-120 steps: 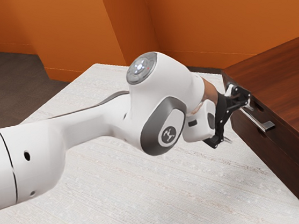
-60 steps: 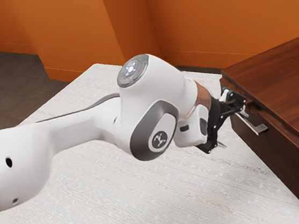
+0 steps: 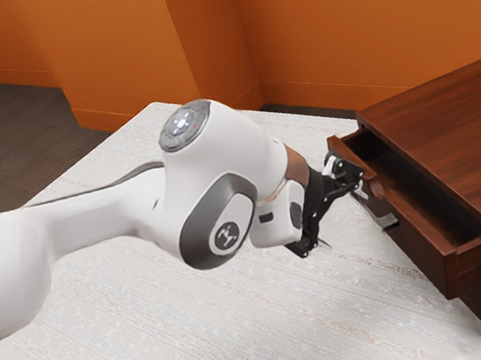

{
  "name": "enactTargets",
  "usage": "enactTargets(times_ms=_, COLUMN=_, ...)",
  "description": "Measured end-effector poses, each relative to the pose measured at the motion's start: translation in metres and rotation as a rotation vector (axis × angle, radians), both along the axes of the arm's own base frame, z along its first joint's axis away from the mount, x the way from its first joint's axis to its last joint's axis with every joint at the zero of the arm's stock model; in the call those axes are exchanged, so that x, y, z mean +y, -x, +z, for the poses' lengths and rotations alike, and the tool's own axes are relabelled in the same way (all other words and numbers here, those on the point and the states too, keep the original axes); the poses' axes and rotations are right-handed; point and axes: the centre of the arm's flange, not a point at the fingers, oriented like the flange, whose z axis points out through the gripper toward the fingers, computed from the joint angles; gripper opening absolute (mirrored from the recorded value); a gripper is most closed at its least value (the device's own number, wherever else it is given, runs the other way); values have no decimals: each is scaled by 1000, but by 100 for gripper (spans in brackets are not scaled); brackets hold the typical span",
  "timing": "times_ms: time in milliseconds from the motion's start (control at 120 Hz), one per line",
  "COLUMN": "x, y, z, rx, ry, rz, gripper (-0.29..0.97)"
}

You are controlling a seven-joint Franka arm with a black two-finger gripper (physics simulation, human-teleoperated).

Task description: Pull the drawer handle with one arm to open the drawer

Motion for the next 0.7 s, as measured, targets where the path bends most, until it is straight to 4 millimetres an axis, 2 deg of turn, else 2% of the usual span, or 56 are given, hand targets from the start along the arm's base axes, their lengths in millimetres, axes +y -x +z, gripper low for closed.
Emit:
enactTargets(times_ms=367, x=19, y=29, z=-4, rx=12, ry=-10, rz=22, gripper=68)
enactTargets(times_ms=508, x=23, y=47, z=3, rx=1, ry=-12, rz=24, gripper=63)
enactTargets(times_ms=700, x=31, y=63, z=-1, rx=-14, ry=-18, rz=28, gripper=67)
